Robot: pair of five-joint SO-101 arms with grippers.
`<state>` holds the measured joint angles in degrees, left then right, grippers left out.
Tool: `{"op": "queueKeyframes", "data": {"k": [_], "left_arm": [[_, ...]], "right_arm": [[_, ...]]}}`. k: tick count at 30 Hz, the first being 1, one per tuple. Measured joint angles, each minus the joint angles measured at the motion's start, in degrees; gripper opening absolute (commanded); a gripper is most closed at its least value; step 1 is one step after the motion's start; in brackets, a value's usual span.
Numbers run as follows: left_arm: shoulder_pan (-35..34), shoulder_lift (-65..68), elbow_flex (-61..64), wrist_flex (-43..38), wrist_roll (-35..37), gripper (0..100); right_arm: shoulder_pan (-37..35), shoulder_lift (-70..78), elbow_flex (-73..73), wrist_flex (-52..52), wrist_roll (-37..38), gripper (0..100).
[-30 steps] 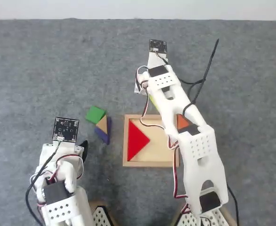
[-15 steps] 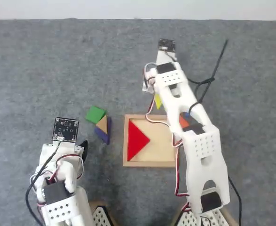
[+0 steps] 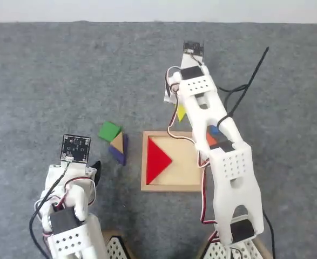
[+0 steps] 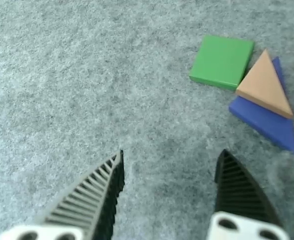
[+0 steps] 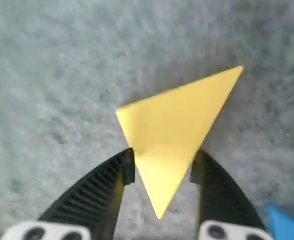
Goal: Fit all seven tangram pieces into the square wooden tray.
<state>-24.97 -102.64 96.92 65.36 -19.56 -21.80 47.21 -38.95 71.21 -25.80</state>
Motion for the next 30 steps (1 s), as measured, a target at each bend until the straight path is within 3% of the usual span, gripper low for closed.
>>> {"op": "queueKeyframes", "data": {"k": [4,20,26,30], "left_arm": [[0.0,0.0,0.0,0.0,0.0,28],[0.0,0.0,0.0,0.0,0.0,28],[0.0,0.0,0.0,0.0,0.0,28],[0.0,0.0,0.0,0.0,0.0,28]], "right_arm": [[0.0,0.5,-1.1,-2.3,-0.2,38.1],[-1.1,9.7,-4.8,-11.3,-0.4,37.4],[-1.0,10.1,-7.8,-12.0,-7.6,37.4],[-1.0,11.1,-8.4,-12.3,-8.7,37.4]]}}
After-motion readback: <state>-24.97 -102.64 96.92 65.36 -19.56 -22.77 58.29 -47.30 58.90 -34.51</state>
